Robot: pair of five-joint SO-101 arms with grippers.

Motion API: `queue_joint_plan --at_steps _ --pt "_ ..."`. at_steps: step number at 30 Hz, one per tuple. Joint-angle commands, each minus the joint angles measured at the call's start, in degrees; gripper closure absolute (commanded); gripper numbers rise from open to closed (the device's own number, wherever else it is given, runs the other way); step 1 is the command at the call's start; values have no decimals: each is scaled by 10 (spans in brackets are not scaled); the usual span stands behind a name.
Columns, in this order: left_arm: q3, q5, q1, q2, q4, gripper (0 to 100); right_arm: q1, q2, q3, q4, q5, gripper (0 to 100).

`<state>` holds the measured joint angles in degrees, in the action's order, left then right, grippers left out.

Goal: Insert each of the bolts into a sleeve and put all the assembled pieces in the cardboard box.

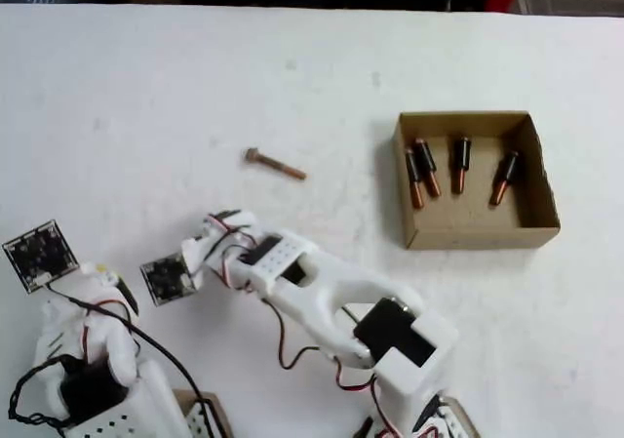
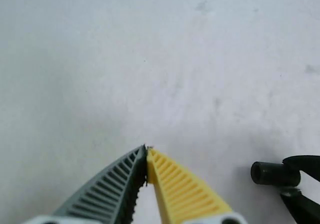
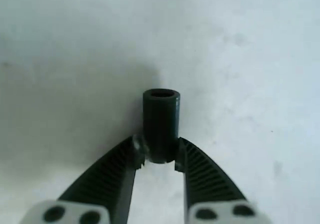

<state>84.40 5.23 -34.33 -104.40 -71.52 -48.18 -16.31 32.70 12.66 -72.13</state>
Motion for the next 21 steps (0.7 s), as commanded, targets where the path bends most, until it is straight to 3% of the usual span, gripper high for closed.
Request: queue_joint_plan --at_steps 1,10,21 --pt "-27 -5 -3 -5 -1 977 39 37 5 57 -3 981" --pt "-27 -5 -3 -5 -2 977 69 242 129 82 51 981" --pt "-27 -5 -3 -5 -3 977 208 351 220 80 54 981"
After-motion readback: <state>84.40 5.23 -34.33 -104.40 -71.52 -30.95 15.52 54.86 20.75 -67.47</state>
